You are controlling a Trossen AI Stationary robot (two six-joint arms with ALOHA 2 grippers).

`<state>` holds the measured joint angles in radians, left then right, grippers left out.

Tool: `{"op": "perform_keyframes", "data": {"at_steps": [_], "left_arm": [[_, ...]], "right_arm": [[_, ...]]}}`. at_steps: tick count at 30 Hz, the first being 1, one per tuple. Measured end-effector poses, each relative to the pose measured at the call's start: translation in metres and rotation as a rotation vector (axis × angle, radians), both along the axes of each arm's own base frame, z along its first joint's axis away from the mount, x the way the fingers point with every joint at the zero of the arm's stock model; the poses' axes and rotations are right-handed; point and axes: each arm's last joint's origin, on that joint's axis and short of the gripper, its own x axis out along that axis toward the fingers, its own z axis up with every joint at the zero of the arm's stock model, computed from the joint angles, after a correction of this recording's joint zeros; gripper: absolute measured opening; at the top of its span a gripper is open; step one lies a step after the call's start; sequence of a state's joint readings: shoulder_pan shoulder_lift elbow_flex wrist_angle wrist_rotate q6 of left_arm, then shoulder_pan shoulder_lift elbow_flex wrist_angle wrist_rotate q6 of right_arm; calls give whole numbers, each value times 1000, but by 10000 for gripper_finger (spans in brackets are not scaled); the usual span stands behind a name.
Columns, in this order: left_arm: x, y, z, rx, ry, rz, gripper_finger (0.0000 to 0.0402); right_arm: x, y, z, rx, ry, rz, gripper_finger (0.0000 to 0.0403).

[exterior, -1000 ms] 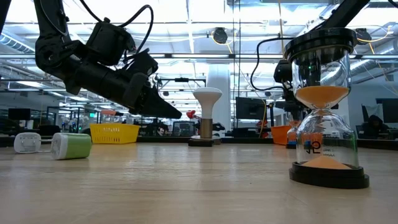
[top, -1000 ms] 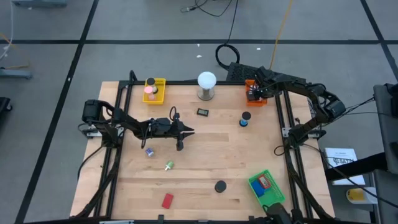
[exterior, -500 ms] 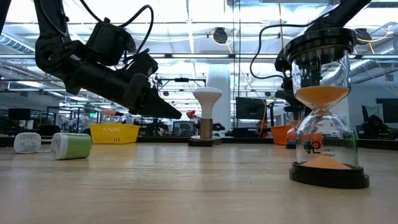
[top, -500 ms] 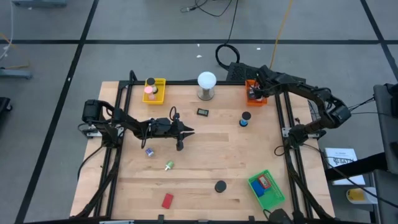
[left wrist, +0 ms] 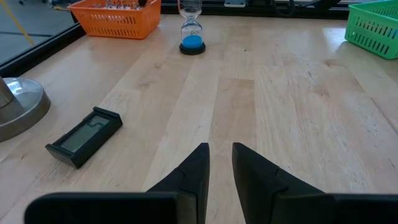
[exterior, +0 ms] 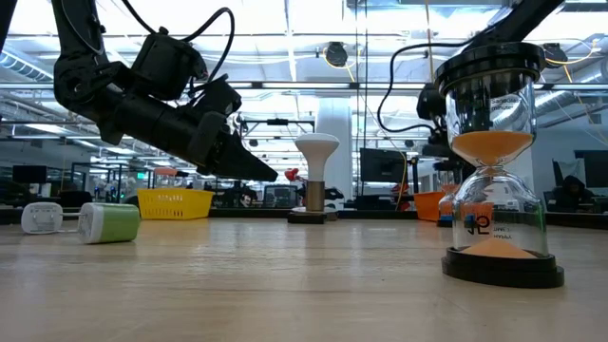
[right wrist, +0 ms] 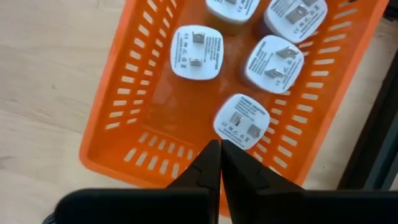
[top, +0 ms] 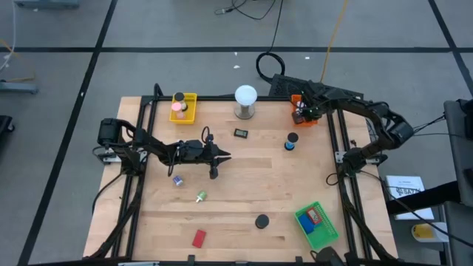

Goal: Pick & Place Office items
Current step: Put the pink charger adaptor into the orange bin, then put the white digital clock into the green bin

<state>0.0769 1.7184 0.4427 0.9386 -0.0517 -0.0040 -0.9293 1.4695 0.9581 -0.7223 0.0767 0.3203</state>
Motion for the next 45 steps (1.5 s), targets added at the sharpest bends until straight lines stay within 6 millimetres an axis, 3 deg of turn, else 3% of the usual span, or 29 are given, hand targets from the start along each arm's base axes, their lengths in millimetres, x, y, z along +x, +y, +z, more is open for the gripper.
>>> {"op": "perform_keyframes", "data": {"at_steps": [19,25,36,45], "left_arm": [[0,0,0,-1,0,0,72],[0,0,0,0,0,0,72],[0,1,1,6,-7,45,72],[-1,5,1,-4,-15,182,72]], "right_arm": [[-1,-8,-4,-28,0,21,13],[-5,-2,12,-78,-13,71,14],[-14,23,67,-374,-128,249,14],[-3,58,48,-709,-348,416,13]]}}
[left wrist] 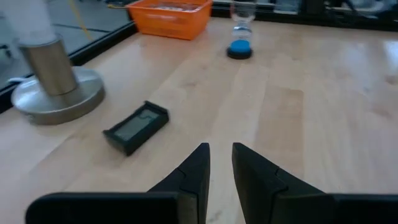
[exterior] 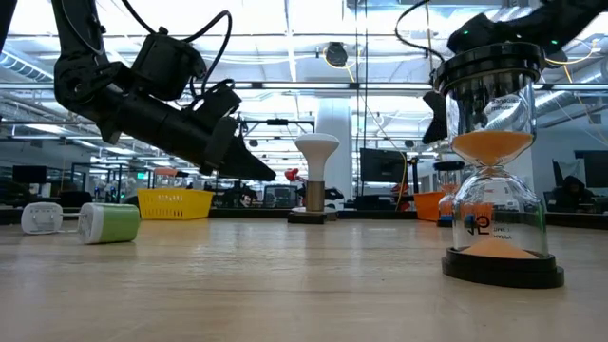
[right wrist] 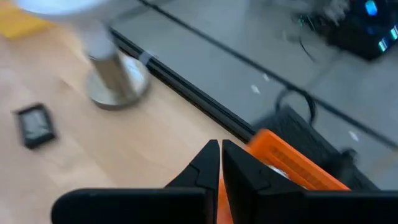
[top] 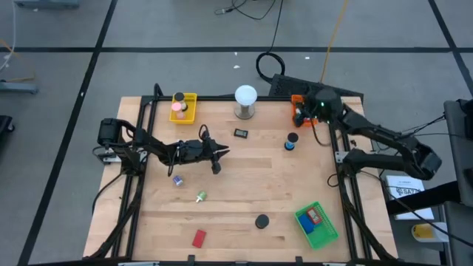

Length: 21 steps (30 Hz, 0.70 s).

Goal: Pick & Place Office items
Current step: Put the white digital clock into the green bin

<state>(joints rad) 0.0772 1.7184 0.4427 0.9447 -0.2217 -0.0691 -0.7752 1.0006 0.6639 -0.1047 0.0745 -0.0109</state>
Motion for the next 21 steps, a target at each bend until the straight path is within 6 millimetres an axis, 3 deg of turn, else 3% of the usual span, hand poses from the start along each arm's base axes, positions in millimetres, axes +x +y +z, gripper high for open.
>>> {"op": "perform_keyframes", "data": {"at_steps": [4,10,15,21], "left_arm": [[-1,1,3,-18,-13,63,72],[-13,1,30,-71,-11,117,72],[-45,2,47,-167,135,281,72],[-88,1,47,-368,344,452,76]], "right_arm": [[3,19,-8,-73,-87,75,13],[5,41,-13,-128,-157,172,13],[5,50,-10,-153,-169,224,13],[4,53,-3,-195,-210,238,13]]}}
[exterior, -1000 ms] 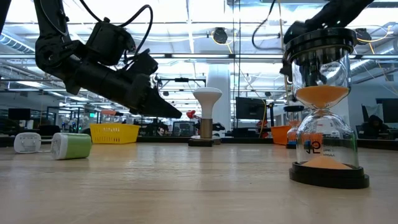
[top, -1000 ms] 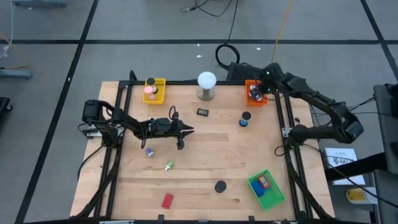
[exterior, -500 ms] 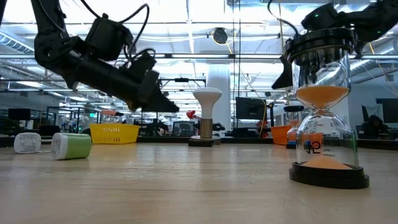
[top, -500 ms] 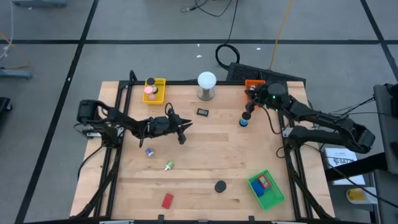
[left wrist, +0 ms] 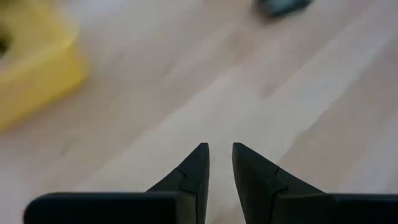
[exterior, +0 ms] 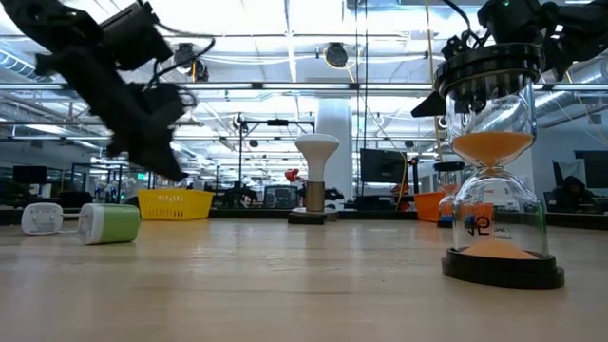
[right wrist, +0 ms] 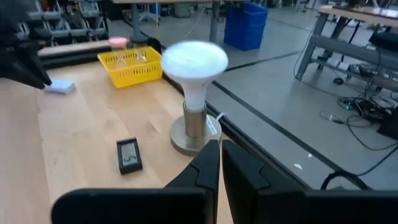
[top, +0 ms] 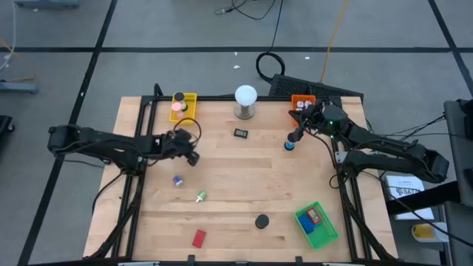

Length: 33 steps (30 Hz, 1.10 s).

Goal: Pick & Place Office items
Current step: Put the white digital clock into the green bin

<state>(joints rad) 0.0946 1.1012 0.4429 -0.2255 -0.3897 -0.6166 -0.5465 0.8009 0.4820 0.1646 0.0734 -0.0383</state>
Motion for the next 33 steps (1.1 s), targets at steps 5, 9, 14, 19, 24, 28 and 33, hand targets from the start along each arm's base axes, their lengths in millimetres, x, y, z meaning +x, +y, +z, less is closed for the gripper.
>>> {"op": "perform_keyframes", "data": {"at_steps": [5,9,14,19,24,28,33], "left_arm": [[-21,1,-9,-76,164,118,132],[-28,4,-13,-89,231,189,205],[-30,4,-14,-70,261,198,283],[-37,4,-24,-53,323,228,307],[-47,1,-42,-106,320,234,274],[-50,1,-49,-114,284,232,225],[-49,-2,-48,-93,290,185,159]], "right_arm": [[0,0,0,2,3,0,13],[0,0,0,2,3,0,13],[0,0,1,-3,-5,0,13],[0,0,0,13,-15,-4,13],[1,1,0,19,-18,-1,13],[3,5,0,19,-17,29,13],[7,12,0,19,-17,72,13]]}}
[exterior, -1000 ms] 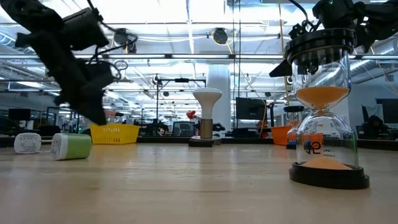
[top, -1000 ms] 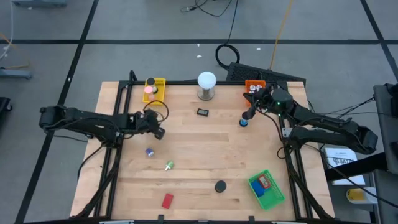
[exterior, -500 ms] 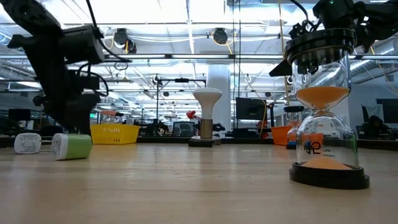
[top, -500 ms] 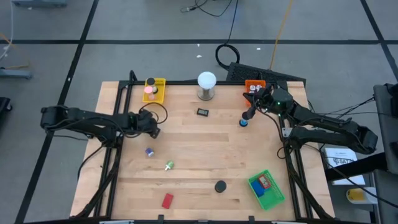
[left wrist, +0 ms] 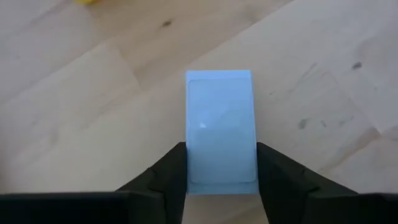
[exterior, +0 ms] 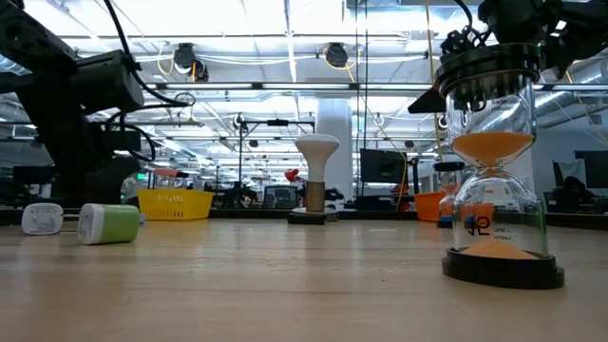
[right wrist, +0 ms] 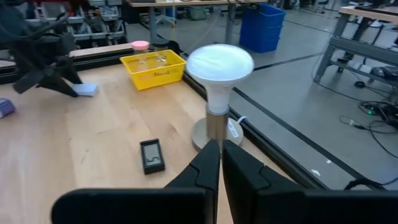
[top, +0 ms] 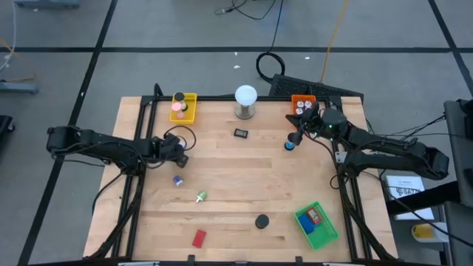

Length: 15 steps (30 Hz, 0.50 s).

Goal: Pick & Place Office items
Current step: Put the white digital clock into the green bin

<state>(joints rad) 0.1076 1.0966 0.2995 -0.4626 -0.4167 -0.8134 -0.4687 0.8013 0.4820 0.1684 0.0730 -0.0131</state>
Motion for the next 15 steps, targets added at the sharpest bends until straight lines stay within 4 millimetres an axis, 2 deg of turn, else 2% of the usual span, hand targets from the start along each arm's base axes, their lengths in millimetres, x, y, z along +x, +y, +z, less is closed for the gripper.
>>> {"op": "perform_keyframes", "data": {"at_steps": [7,11,15], "left_arm": [[5,-7,10,53,-47,-67,158],[15,-12,27,143,-233,-136,158],[32,-23,41,266,-554,-283,158]], "right_arm": [[3,6,0,-5,3,40,13],[5,11,0,26,-14,57,13],[7,18,-11,39,-69,95,22]]}}
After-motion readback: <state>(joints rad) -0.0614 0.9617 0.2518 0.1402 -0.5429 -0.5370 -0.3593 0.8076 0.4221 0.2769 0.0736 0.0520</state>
